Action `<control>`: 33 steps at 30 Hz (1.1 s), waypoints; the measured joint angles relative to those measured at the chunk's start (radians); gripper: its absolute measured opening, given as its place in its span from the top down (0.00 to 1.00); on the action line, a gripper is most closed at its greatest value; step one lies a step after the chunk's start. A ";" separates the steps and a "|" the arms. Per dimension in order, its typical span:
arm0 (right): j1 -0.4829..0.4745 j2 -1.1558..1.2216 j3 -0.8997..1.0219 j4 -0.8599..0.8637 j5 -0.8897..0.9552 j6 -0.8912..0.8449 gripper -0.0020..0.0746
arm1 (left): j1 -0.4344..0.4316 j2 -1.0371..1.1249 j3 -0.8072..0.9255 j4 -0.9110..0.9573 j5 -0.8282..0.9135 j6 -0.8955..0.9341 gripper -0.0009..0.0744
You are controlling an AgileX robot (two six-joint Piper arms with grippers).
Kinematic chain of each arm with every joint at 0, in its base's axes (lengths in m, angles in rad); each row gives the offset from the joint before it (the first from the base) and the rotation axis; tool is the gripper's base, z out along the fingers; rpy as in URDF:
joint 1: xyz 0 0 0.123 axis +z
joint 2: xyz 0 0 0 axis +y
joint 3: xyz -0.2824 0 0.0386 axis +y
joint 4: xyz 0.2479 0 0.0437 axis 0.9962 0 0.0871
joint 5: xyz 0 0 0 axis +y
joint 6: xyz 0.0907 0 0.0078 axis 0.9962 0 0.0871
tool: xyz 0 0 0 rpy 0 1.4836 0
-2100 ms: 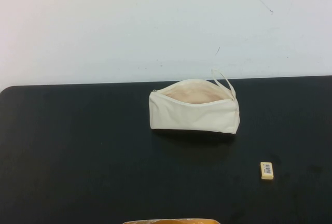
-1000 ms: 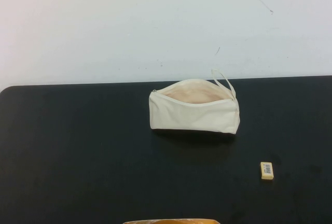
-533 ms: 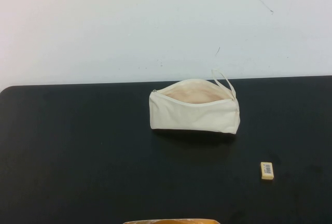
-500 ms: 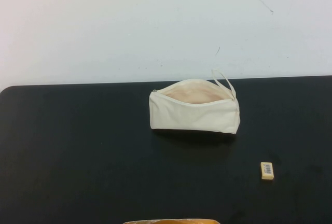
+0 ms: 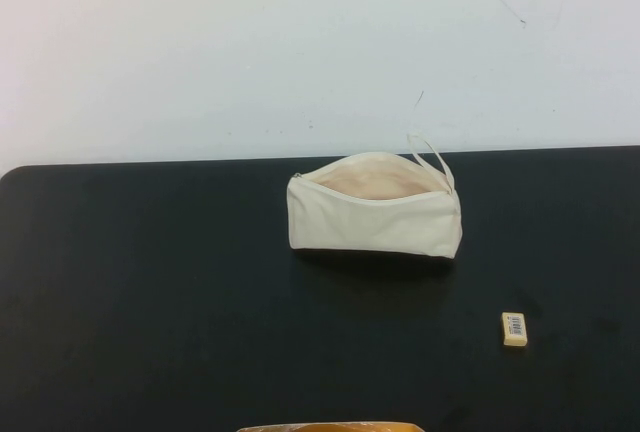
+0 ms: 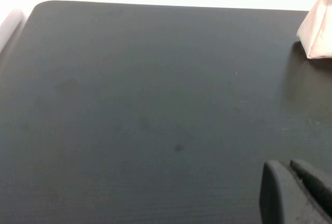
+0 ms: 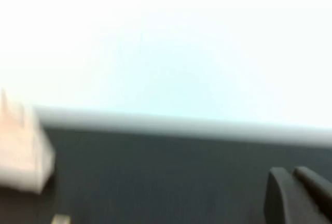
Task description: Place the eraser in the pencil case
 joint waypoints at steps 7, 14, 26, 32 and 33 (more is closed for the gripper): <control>0.000 0.231 -0.014 0.009 0.286 0.000 0.98 | 0.000 0.000 0.000 0.000 0.000 0.000 0.99; 0.000 0.445 -0.012 0.021 0.314 -0.023 0.98 | 0.000 0.000 0.000 0.000 0.000 -0.013 0.99; 0.095 0.894 -0.065 0.102 0.206 -0.053 0.80 | 0.000 0.000 0.000 0.000 0.000 -0.018 0.99; 0.275 1.042 -0.206 0.105 0.198 -0.010 0.55 | 0.000 0.000 0.000 0.000 0.000 -0.018 0.99; 0.307 1.065 -0.233 0.105 0.196 0.000 0.51 | 0.000 0.000 0.000 0.000 0.000 -0.018 0.99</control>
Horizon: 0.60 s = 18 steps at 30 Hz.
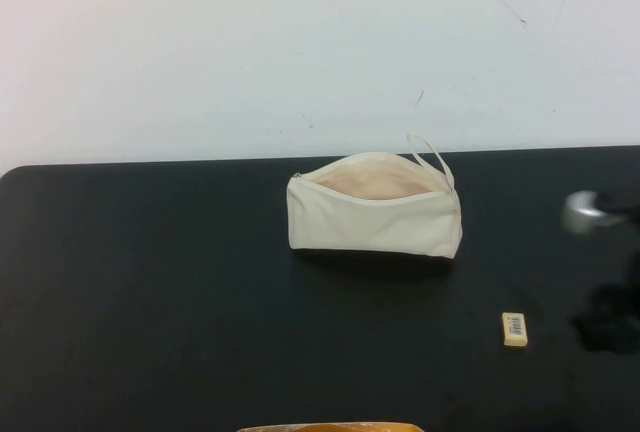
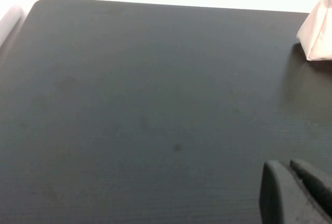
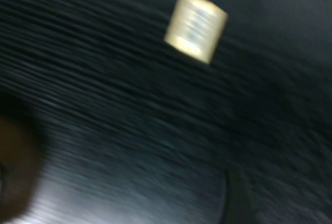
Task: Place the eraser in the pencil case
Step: Pick up the eraser from the table
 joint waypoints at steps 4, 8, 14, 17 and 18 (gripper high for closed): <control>0.100 0.093 -0.094 0.000 -0.010 0.023 0.41 | 0.000 0.000 0.000 0.000 0.000 0.000 0.99; 0.171 0.205 -0.180 -0.046 -0.017 0.095 0.37 | 0.000 0.000 0.000 0.000 0.000 0.000 0.99; 0.191 0.346 -0.275 -0.198 -0.017 0.261 0.36 | 0.000 0.000 0.000 0.000 0.000 0.000 0.99; 0.191 0.387 -0.297 -0.218 -0.013 0.288 0.36 | 0.000 0.000 0.000 0.000 0.000 -0.001 0.99; 0.191 0.399 -0.301 -0.218 -0.013 0.301 0.36 | 0.000 0.000 0.000 0.000 0.000 -0.001 0.99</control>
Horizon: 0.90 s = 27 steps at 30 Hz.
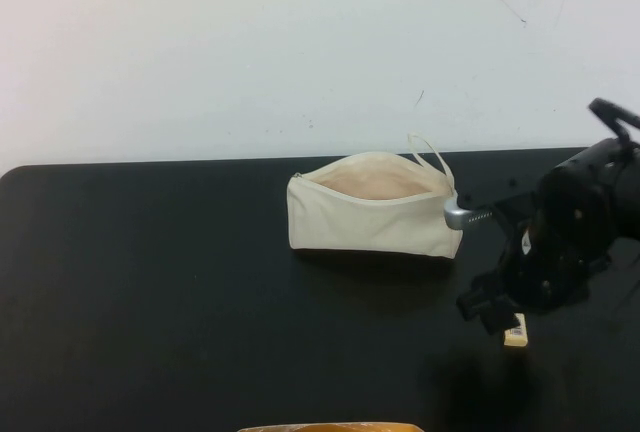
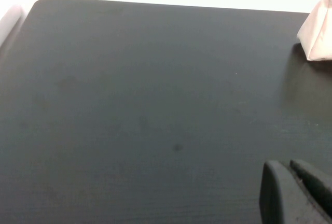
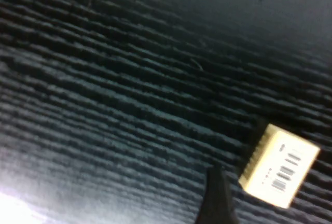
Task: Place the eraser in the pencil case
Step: Pick up the eraser from the table
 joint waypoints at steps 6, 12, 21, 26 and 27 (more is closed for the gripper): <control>0.000 0.060 -0.006 -0.002 0.002 0.048 0.42 | 0.000 0.000 0.000 0.000 0.000 -0.002 0.99; 0.000 0.080 -0.014 -0.002 0.015 0.053 0.57 | 0.000 0.000 0.000 0.000 0.000 -0.002 0.99; 0.000 0.080 -0.014 -0.029 0.017 0.033 0.74 | 0.000 0.000 0.000 0.000 0.000 -0.004 0.99; 0.000 0.080 -0.049 -0.051 0.073 0.006 0.74 | 0.000 0.000 0.000 0.000 0.000 -0.006 0.99; 0.000 0.080 -0.068 -0.051 0.105 -0.005 0.74 | 0.000 0.000 0.000 0.000 0.000 -0.006 0.99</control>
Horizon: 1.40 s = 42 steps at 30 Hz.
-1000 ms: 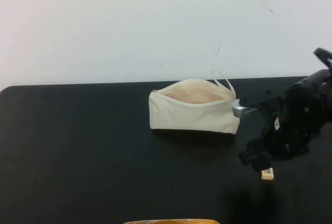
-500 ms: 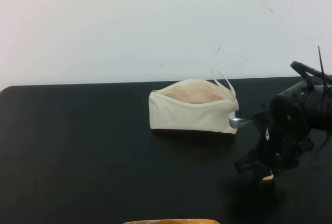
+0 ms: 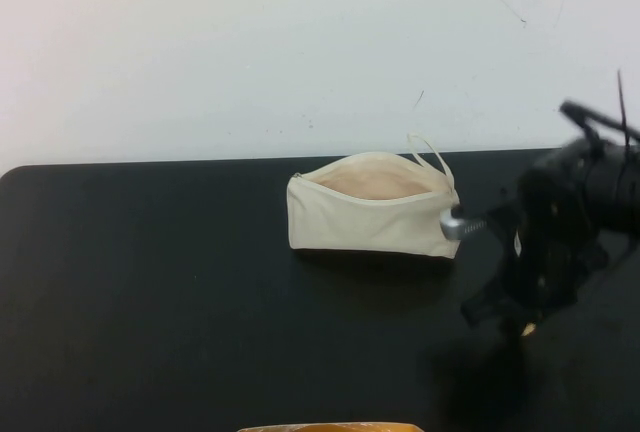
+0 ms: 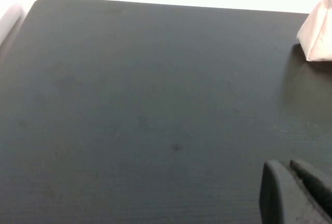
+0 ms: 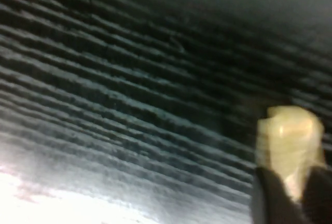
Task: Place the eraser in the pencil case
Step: Pick up the eraser from the table
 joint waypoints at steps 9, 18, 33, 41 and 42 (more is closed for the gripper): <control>0.009 -0.082 -0.363 0.030 0.104 -0.079 0.97 | 0.000 0.000 0.000 0.000 0.000 0.000 0.99; 0.019 -0.038 -0.493 -0.020 0.268 -0.182 0.92 | 0.000 0.000 0.000 0.000 0.000 -0.002 0.99; -0.067 0.037 -0.211 -0.008 0.222 -0.245 0.44 | 0.000 0.000 0.000 0.000 0.000 -0.026 0.99; -0.152 0.062 -0.175 0.113 0.111 -0.333 0.43 | 0.000 0.000 0.000 0.000 0.000 -0.026 0.99; -0.152 0.074 -0.175 0.114 0.107 -0.338 0.43 | 0.000 0.000 0.000 0.000 0.000 -0.026 0.99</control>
